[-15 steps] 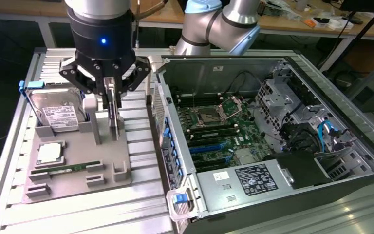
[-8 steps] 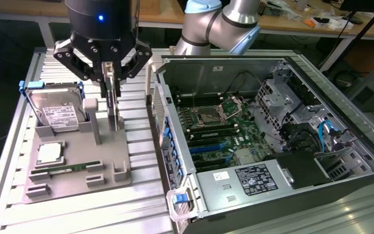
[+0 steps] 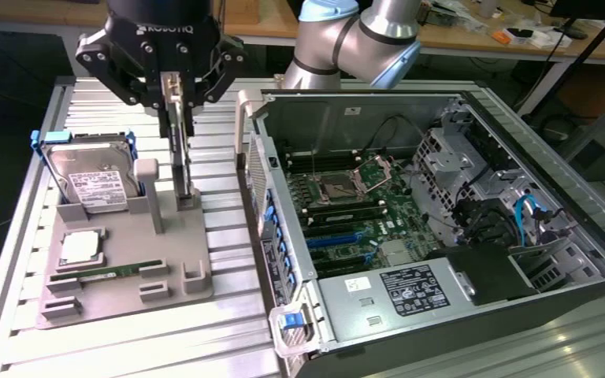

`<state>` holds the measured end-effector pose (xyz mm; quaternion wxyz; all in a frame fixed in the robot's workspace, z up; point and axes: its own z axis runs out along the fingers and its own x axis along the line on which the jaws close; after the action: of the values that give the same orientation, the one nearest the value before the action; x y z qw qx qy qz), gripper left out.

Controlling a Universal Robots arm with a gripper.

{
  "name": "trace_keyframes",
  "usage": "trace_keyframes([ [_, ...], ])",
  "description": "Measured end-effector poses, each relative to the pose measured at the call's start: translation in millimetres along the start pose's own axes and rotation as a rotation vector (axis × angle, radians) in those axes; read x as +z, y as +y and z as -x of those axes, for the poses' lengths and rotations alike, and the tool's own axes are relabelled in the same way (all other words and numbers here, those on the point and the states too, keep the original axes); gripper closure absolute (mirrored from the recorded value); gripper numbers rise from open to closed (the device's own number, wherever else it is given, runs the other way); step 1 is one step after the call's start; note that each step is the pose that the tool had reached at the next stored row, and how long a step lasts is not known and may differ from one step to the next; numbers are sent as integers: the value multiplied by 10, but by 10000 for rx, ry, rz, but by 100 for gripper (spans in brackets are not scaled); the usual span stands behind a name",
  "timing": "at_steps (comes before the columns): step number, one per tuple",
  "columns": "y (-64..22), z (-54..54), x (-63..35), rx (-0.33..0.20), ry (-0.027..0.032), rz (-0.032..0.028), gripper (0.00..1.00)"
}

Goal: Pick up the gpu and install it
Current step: 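Pick up the gpu and move the gpu toward the slot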

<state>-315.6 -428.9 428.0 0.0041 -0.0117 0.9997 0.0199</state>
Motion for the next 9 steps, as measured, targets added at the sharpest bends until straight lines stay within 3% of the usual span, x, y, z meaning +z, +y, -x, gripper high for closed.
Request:
trace_keyframes([
  [2, 1, 0, -39, -1, 1, -2, 73],
  [9, 0, 10, -40, -2, 2, -3, 73],
])
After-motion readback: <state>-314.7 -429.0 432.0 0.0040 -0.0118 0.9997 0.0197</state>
